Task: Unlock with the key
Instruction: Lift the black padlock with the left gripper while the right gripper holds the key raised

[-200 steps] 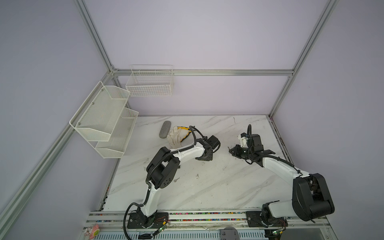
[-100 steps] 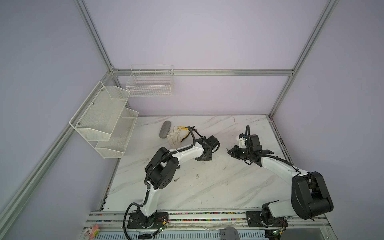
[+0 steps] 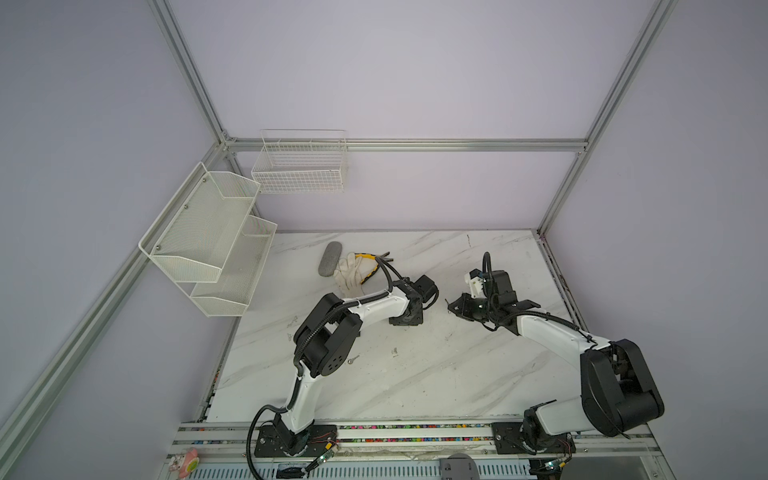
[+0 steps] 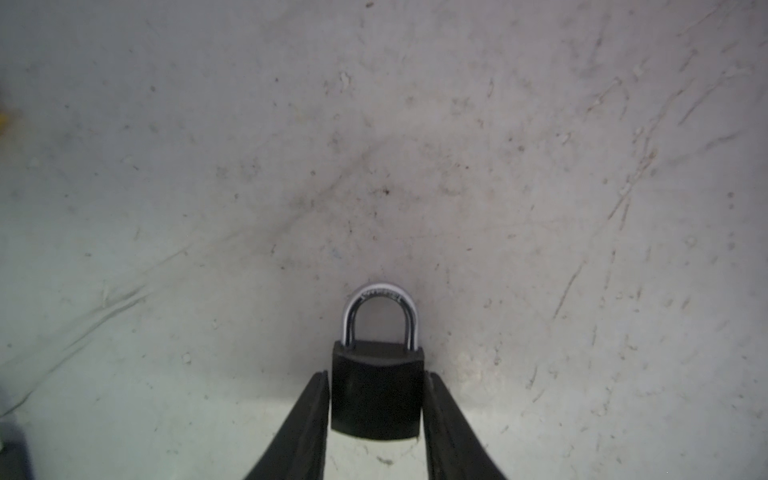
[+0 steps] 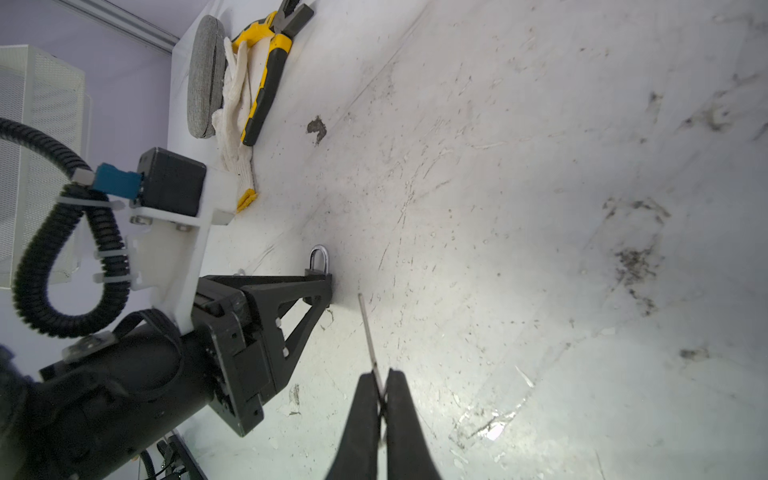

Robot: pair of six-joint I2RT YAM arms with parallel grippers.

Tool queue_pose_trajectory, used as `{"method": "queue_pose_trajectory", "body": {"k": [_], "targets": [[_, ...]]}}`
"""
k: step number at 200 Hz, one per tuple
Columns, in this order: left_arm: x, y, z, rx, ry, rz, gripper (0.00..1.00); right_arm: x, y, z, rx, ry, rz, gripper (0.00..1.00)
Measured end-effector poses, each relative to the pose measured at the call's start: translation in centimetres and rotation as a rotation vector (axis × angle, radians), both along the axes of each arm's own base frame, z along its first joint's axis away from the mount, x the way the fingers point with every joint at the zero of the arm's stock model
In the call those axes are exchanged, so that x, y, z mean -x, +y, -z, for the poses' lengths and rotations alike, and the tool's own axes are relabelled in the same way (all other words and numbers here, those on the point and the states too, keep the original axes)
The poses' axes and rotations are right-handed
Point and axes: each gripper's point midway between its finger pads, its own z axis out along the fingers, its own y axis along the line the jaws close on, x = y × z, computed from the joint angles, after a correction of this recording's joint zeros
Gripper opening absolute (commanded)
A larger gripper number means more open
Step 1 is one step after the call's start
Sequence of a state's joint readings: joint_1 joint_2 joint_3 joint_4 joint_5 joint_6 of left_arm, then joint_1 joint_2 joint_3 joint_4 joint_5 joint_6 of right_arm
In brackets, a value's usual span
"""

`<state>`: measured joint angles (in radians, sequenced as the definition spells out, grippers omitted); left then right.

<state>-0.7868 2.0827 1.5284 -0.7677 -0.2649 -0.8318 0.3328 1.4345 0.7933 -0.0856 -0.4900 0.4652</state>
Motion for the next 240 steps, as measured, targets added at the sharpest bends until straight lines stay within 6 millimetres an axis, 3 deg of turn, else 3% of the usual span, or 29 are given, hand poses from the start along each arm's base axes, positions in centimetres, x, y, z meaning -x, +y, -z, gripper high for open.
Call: {"method": "queue_pose_trajectory", "body": {"k": [40, 122, 240], "targets": [[0.3, 0.3, 0.4, -0.003, 0.010, -0.013, 0.48, 0.2, 0.6, -0.1, -0.013, 0.006, -0.003, 0.00], [0.4, 0.2, 0.5, 0.001, 0.015, -0.014, 0.43, 1.1, 1.0, 0.7, -0.064, 0.046, 0.001, 0.00], [0.0, 0.1, 0.6, 0.001, 0.023, -0.004, 0.43, 1.1, 1.2, 0.6, -0.074, 0.039, -0.005, 0.00]]}}
